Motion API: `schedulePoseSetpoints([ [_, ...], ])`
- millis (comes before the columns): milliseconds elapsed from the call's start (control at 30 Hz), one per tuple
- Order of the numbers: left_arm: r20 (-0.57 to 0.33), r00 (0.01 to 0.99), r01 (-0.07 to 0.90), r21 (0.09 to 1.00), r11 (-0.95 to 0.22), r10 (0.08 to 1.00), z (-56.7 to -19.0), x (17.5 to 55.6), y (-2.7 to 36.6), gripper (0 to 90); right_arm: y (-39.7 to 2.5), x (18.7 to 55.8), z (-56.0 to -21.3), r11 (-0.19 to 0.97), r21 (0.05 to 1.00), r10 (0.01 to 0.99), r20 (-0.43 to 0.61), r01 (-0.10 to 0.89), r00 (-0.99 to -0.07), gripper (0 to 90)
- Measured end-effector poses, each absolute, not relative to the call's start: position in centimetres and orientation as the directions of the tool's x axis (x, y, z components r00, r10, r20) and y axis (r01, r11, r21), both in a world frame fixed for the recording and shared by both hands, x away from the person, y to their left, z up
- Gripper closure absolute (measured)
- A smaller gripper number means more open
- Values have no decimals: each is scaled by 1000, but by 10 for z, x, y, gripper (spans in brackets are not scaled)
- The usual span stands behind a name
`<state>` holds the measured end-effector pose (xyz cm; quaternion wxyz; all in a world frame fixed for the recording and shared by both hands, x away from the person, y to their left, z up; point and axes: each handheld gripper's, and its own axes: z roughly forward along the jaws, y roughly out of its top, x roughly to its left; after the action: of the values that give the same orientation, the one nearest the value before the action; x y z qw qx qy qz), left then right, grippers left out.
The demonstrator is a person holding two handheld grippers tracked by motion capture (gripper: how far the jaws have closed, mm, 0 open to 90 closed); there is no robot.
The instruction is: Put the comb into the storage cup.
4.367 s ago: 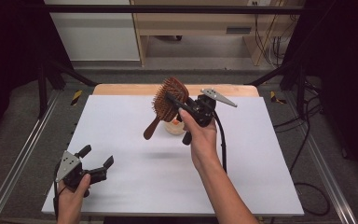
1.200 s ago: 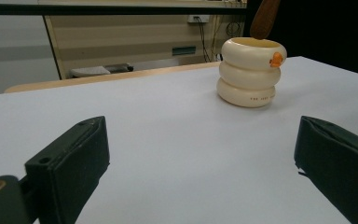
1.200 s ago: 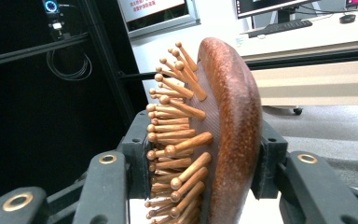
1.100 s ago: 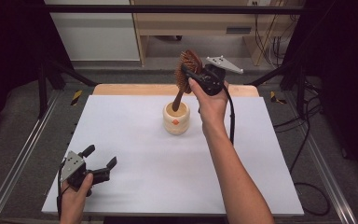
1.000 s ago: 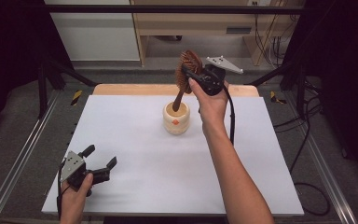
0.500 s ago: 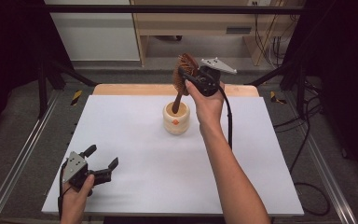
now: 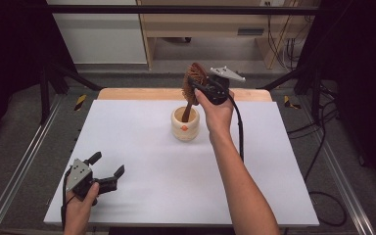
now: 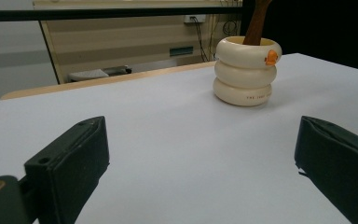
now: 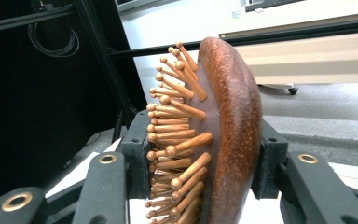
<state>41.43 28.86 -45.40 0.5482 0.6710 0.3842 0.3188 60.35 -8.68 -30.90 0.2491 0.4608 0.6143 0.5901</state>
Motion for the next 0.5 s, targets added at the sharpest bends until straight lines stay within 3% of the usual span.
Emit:
schedulePoseSetpoints([
  [500, 5, 502, 164, 981, -101, 865, -454, 415, 289, 28, -84, 610, -326, -117, 944, 859, 252, 308, -446, 513],
])
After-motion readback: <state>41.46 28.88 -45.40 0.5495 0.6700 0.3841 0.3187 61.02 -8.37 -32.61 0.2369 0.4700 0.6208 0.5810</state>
